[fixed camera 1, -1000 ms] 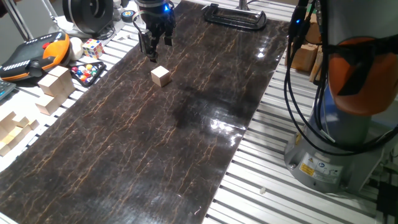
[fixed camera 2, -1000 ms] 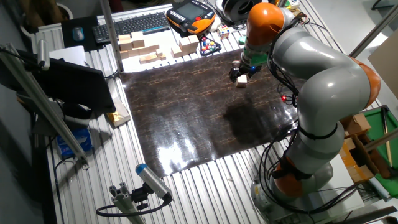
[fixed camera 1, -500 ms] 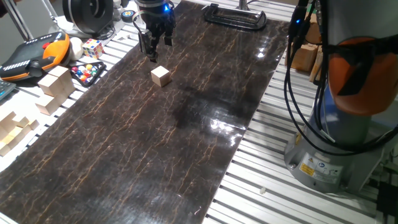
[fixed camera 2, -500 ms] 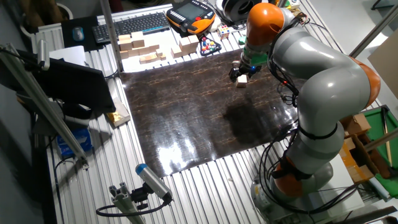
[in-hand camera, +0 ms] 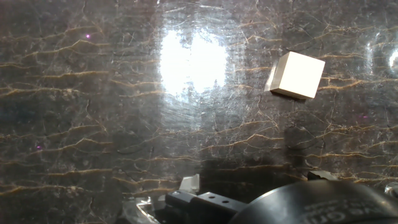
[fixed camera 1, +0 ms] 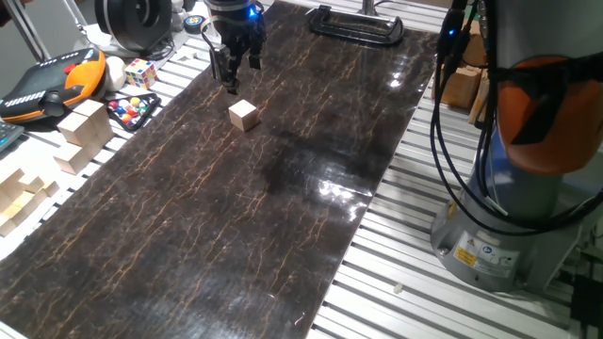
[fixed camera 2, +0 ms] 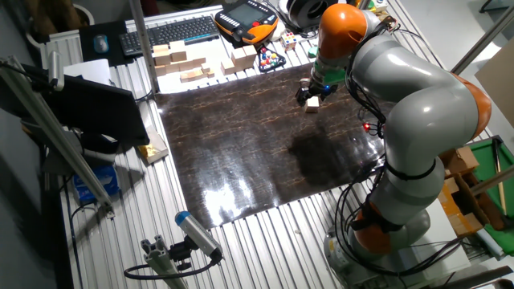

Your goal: Pick up one small block

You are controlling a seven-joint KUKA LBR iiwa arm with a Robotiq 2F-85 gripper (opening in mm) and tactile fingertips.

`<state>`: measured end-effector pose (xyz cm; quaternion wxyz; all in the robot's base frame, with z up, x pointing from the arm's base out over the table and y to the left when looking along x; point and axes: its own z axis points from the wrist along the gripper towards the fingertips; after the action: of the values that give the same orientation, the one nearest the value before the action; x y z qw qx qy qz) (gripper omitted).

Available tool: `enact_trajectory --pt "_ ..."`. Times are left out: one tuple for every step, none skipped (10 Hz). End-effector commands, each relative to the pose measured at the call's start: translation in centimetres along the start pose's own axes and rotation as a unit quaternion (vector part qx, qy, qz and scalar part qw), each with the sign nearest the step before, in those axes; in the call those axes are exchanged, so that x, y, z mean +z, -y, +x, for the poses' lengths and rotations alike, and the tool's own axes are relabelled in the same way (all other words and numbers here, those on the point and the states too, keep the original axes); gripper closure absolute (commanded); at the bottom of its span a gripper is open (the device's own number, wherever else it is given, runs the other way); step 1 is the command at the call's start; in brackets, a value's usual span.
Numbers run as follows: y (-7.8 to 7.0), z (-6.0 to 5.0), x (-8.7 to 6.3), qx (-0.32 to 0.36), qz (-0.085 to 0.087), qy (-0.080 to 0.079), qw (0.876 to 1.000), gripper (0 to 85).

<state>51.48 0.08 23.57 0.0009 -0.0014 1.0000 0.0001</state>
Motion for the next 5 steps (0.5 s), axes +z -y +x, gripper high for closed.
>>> enact_trajectory --pt "0.00 -0.01 0.00 0.016 0.014 -0.002 1.000 84.3" --pt "-0.01 -0.01 -0.10 0.016 0.014 -0.003 1.000 84.3" --pt "-0.02 0.04 -0.18 0.018 0.012 -0.004 1.000 84.3" --pt "-0.02 0.08 -0.23 0.019 0.010 -0.005 1.000 84.3" --pt "-0.06 0.10 -0.25 0.020 0.010 -0.005 1.000 84.3"
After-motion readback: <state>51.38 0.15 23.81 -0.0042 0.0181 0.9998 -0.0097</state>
